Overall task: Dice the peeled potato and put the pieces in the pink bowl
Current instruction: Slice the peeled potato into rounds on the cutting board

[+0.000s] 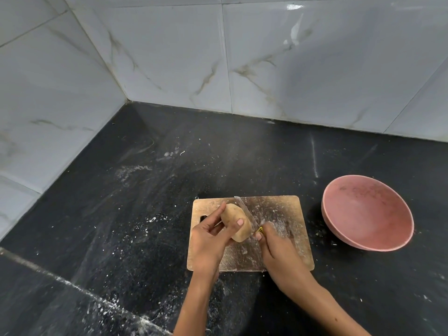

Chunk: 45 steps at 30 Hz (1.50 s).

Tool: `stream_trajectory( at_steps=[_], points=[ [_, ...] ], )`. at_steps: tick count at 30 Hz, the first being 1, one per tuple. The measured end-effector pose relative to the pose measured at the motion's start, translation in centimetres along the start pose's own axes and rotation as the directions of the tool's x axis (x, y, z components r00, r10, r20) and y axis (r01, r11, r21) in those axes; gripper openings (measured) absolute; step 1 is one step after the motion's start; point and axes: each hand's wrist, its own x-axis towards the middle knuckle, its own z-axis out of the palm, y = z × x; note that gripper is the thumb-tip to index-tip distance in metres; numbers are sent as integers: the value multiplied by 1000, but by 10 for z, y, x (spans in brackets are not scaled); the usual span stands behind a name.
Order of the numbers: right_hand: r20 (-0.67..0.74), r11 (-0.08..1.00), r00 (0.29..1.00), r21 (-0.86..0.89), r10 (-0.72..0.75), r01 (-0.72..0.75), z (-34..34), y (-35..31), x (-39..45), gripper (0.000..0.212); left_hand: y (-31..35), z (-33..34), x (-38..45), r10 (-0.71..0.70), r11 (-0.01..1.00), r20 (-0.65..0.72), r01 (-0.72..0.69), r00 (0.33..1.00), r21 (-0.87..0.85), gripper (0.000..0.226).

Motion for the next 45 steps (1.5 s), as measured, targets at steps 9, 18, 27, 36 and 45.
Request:
stream_trajectory(
  at_steps=[9, 18, 27, 36, 45],
  points=[
    [-11, 997, 999, -64, 36, -37, 5, -3, 1, 23, -2, 11, 3, 37, 997, -108, -29, 993, 77, 74],
    [-44, 998, 997, -14, 61, -62, 3, -7, 3, 9, -5, 5, 4, -11, 1000, -92, 13, 996, 27, 78],
    [-7, 994, 996, -61, 89, -90, 4, -14, 1, 21, 0, 7, -2, -28, 998, -80, 23, 996, -67, 69],
    [9, 983, 994, -145, 111, -109, 2, -19, 7, 22, 3, 7, 2, -54, 996, -90, 48, 994, -71, 52],
    [46, 973, 984, -165, 172, -163, 1, -18, 1, 22, -6, 11, 4, -23, 998, -155, 12, 988, -67, 50]
  ],
)
